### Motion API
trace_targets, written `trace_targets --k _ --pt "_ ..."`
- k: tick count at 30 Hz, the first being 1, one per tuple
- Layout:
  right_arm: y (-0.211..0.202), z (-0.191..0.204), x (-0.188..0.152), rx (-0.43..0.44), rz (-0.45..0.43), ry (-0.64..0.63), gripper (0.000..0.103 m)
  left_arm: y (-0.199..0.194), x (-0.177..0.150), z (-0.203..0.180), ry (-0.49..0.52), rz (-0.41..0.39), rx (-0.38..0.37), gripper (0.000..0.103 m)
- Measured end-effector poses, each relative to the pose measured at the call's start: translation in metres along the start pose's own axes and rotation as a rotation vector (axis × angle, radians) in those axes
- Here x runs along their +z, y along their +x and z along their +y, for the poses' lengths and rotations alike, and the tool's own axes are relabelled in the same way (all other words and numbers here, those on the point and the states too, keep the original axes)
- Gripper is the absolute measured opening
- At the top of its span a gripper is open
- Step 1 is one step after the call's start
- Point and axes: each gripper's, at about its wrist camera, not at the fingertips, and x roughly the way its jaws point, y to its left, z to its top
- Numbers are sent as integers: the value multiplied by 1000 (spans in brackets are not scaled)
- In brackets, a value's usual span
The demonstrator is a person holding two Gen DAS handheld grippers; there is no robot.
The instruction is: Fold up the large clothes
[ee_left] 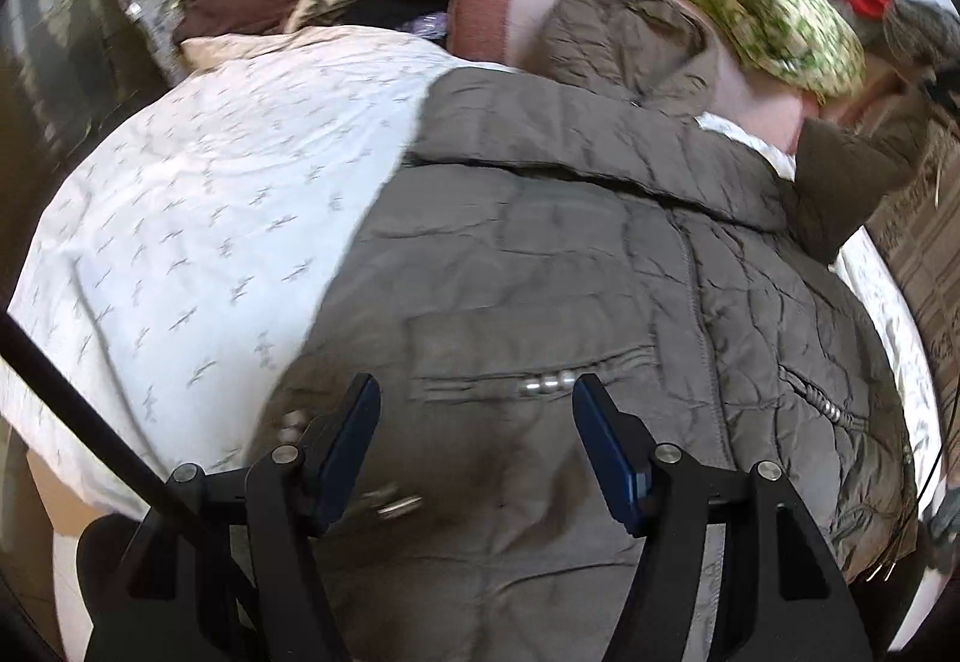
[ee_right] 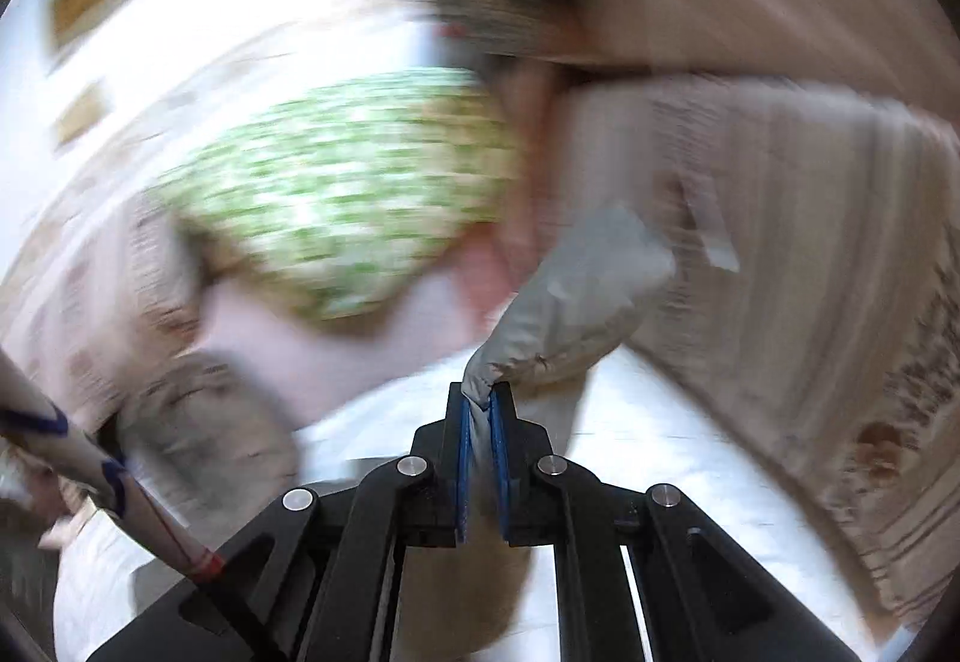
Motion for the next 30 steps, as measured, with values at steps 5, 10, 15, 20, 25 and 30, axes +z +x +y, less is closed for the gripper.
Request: trace_targets --k 5,10,15,20,25,30 --pt "-12 145 -44 222 58 -200 7 -15 -5 29 -32 -48 27 66" --pt "8 279 -140 347 178 -449 7 -19 -9 54 -49 -76 56 66" --pt "55 348 -243 351 308 -634 7 -12 -11 75 -76 -70 73 66" --pt "103 358 -321 286 435 -726 10 -6 -13 84 -100 -48 75 66" --pt "94 340 -327 364 475 -702 53 -5 -15 80 -93 -46 85 66" --pt "61 320 -293 478 455 -615 58 -1 -15 70 -82 -43 84 66"
